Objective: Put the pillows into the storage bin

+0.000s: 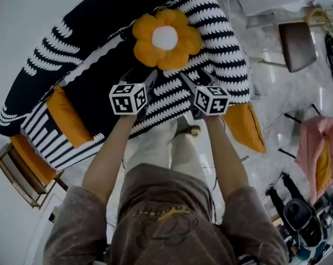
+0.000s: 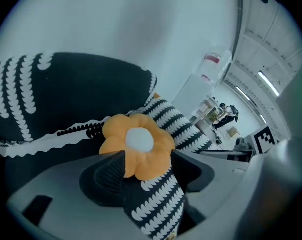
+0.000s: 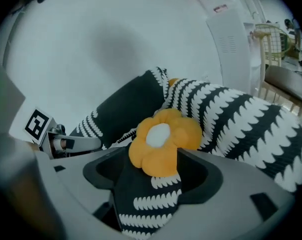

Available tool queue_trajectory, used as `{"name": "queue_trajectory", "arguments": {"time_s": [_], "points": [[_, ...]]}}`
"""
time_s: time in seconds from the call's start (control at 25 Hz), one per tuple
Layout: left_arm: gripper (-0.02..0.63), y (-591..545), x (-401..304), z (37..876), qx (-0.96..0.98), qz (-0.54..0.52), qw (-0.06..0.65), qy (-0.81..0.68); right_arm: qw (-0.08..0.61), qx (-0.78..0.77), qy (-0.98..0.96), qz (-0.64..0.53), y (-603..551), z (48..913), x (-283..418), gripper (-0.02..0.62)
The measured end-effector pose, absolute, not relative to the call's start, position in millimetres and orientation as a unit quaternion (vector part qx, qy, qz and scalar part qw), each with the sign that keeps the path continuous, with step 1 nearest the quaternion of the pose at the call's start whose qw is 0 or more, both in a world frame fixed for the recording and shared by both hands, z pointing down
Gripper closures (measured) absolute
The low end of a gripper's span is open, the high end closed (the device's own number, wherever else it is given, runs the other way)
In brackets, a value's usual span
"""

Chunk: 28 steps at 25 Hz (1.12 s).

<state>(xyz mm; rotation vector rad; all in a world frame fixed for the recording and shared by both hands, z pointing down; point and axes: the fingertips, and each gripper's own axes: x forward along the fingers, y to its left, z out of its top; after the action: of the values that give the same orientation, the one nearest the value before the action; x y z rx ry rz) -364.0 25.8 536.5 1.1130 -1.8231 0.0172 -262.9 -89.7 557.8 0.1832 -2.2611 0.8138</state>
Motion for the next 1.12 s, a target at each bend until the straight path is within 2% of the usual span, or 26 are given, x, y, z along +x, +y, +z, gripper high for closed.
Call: {"name": "queue_trajectory", "arguments": {"time_s": [0.32,0.52,0.72,0.84,0.96,1.12], "points": [[0.310,12,-413,672,0.410,0.004,0.523,-0.747,0.386,0.087,-0.858,0.326,-123,674,-290,0.270],[0.304,14,-416,707,0.399,0.010,0.526,-0.751,0.400,0.063,-0.850,0.336,-110,711,-292,0.280],[0.311,18,-415,710,0.394,0.015,0.527,-0.753,0.396,0.048,-0.845,0.356,-98,713,-296,0.369],[0.402,21,-418,703,0.397,0.013,0.533,-0.747,0.385,0.039,-0.853,0.351,-87,702,-305,0.454],[0.526,18,-416,688,0.404,0.007,0.531,-0.745,0.366,0.028,-0.866,0.339,-82,683,-312,0.520],[0.576,2,-404,649,0.415,-0.012,0.515,-0.750,0.332,0.014,-0.885,0.326,-100,637,-311,0.551]]}}
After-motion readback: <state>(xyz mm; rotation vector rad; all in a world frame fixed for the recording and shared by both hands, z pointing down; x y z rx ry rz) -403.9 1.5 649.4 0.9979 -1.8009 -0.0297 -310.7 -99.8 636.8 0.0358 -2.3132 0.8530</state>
